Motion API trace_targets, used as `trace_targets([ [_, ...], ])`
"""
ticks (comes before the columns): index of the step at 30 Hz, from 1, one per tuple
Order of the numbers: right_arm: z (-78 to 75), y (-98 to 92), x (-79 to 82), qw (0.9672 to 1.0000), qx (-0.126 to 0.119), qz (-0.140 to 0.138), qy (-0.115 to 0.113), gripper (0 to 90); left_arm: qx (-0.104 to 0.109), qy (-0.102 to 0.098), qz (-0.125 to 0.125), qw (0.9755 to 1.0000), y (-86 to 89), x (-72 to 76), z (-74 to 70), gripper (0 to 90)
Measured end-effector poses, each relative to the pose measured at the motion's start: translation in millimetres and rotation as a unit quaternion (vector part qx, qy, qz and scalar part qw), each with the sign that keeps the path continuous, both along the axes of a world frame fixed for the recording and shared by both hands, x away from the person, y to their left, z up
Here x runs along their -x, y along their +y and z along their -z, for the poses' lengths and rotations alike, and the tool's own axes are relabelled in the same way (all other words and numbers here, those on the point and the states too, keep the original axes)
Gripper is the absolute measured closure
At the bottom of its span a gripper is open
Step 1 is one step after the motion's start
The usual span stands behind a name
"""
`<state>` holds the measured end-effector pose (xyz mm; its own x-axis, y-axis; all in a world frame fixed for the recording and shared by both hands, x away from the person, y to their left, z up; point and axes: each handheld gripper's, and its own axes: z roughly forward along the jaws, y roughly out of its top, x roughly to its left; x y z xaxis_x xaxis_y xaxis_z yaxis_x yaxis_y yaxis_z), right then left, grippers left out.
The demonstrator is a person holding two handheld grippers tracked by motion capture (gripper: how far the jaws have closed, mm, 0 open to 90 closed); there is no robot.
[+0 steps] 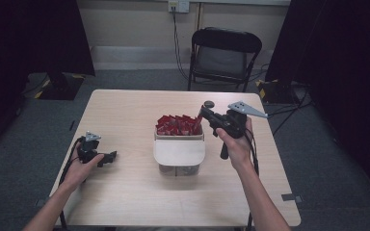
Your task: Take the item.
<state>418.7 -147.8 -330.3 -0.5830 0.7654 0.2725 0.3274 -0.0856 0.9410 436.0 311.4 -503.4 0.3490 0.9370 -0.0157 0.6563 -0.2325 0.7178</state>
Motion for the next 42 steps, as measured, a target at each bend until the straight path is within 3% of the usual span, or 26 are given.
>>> trace_targets([
  [42,-25.3,-21.5,6.4,0.9987,-0.034,0.015,-0.033,88.8,0.000,0.000,0.000,1.0000,0.0,0.0,0.0,0.0],
])
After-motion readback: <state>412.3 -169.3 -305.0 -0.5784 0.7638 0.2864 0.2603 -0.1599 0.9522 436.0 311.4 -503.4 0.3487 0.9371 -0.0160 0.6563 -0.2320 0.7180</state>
